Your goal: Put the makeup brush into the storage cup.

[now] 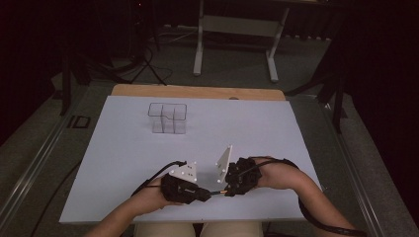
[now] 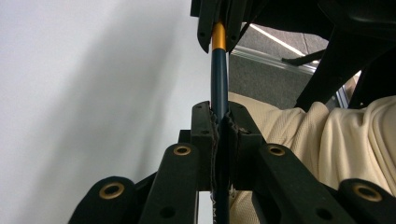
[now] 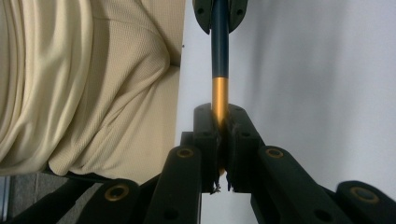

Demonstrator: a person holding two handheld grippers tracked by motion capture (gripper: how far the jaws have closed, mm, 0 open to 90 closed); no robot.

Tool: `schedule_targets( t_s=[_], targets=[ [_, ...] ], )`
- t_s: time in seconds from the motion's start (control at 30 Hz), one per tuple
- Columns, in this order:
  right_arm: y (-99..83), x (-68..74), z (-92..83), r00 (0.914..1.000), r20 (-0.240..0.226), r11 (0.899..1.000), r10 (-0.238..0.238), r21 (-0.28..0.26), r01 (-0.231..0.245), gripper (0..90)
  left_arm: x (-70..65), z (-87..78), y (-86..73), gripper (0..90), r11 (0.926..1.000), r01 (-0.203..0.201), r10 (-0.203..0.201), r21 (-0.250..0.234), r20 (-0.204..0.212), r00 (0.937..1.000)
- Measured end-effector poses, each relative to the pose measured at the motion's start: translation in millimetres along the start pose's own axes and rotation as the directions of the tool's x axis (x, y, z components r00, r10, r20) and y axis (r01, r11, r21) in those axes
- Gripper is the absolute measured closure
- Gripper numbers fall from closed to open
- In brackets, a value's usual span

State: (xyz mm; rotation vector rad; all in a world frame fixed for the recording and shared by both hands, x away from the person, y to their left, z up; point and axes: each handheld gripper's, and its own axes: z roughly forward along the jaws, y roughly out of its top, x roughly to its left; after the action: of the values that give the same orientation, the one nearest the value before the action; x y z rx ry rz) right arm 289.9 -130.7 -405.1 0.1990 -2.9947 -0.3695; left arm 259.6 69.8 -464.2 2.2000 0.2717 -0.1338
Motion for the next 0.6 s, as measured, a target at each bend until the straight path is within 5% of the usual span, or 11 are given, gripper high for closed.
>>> schedule_targets(
  t_s=[0.3,0.6],
  targets=[
    [-0.8,-0.3,0.9,0.9998,-0.021,1.000,0.006,-0.015,-0.006,83.8,2.1,-1.1,-4.7,85.1,0.9997,0.007,-0.007,-0.021,0.028,0.9996],
    [-8.9,-3.7,-9.9,0.9969,0.054,0.991,0.057,-0.128,-0.049,74.6,7.0,-13.7,-11.8,85.1,0.9947,0.044,-0.043,-0.093,0.013,0.9990]
  ],
)
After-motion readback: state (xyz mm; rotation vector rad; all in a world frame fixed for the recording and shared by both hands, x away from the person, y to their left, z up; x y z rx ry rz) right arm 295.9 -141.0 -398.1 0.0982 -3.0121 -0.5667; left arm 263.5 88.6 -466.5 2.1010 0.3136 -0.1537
